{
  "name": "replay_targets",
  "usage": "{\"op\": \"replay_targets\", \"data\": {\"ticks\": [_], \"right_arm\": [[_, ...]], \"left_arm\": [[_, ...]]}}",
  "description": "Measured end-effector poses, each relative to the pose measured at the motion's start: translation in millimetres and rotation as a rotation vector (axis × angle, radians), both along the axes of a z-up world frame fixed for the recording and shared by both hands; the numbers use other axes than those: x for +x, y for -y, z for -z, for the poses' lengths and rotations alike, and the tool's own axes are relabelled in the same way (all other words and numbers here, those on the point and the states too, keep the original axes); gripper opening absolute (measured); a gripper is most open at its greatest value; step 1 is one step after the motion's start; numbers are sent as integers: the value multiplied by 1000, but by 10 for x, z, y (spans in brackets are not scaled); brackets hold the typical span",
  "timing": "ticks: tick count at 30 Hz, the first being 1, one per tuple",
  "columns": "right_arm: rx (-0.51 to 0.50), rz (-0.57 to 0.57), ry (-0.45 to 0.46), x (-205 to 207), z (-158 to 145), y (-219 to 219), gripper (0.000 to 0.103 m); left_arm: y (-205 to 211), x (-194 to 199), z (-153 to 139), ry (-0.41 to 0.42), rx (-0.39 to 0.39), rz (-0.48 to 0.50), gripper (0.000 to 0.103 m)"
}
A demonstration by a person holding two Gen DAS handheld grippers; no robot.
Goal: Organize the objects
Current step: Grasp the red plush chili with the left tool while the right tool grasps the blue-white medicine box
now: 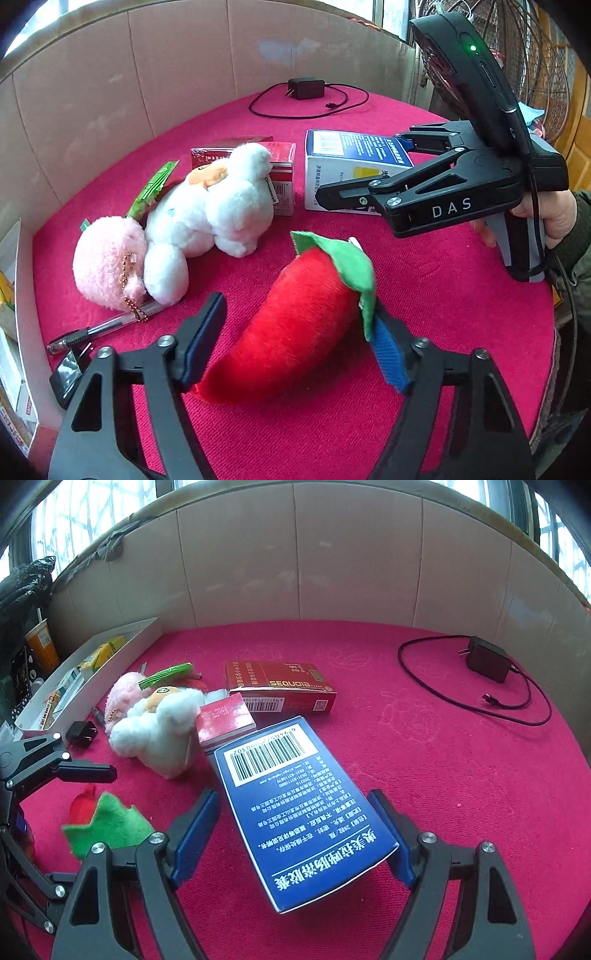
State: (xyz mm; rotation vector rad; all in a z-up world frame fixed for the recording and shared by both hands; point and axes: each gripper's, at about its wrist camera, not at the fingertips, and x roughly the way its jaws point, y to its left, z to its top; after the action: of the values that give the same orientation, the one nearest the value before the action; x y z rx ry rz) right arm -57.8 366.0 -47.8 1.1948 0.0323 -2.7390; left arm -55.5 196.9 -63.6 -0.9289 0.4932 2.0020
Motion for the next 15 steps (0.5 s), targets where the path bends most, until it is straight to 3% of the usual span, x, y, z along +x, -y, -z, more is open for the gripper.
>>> {"op": "replay_targets", "data": {"ticks": [5, 7, 8, 11, 15], "right_arm": [[40, -21, 17, 30, 21, 66, 77], [69, -31, 32, 56, 58, 116, 52], [69, -36, 39, 76, 71, 131, 50], [57, -31, 34, 163, 46, 156, 49], [4, 11, 7, 338, -24, 129, 49]], "left_arm": [[12, 71, 31, -5, -17, 9, 55], [52, 63, 16, 12, 4, 3, 47], [76, 60, 5, 24, 16, -3, 45], [188, 59, -51, 63, 73, -26, 39], [370, 80, -157, 104, 158, -54, 39]]}}
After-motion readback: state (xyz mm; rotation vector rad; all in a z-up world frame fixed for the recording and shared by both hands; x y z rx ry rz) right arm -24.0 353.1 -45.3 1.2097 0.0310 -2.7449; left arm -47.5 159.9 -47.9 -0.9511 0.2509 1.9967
